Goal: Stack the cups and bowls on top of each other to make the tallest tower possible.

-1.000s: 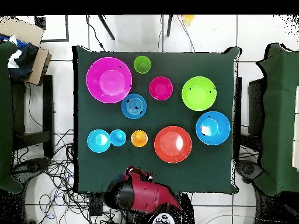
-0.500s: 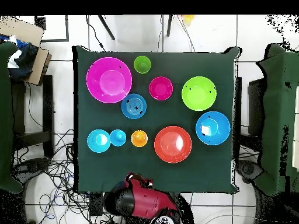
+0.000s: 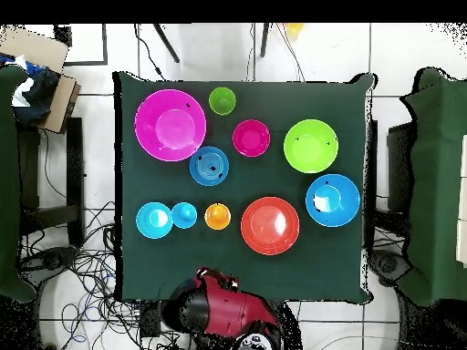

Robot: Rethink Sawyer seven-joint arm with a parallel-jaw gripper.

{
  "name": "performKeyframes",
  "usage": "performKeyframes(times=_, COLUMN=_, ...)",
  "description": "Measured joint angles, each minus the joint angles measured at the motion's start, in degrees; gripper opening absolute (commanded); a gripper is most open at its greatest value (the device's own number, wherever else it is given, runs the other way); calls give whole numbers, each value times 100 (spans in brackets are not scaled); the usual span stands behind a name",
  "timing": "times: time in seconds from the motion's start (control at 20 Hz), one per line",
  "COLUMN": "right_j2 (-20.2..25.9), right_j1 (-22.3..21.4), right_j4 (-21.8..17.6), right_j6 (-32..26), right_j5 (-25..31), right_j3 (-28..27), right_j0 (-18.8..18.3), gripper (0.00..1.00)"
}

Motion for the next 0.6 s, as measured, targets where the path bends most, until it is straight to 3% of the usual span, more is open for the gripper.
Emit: performKeyframes(times=0.6, right_j2=-56, right_j1=174, right_j4=-1, right_j6=0, right_j5=761, right_j3=-962, right_j0=259, gripper=100)
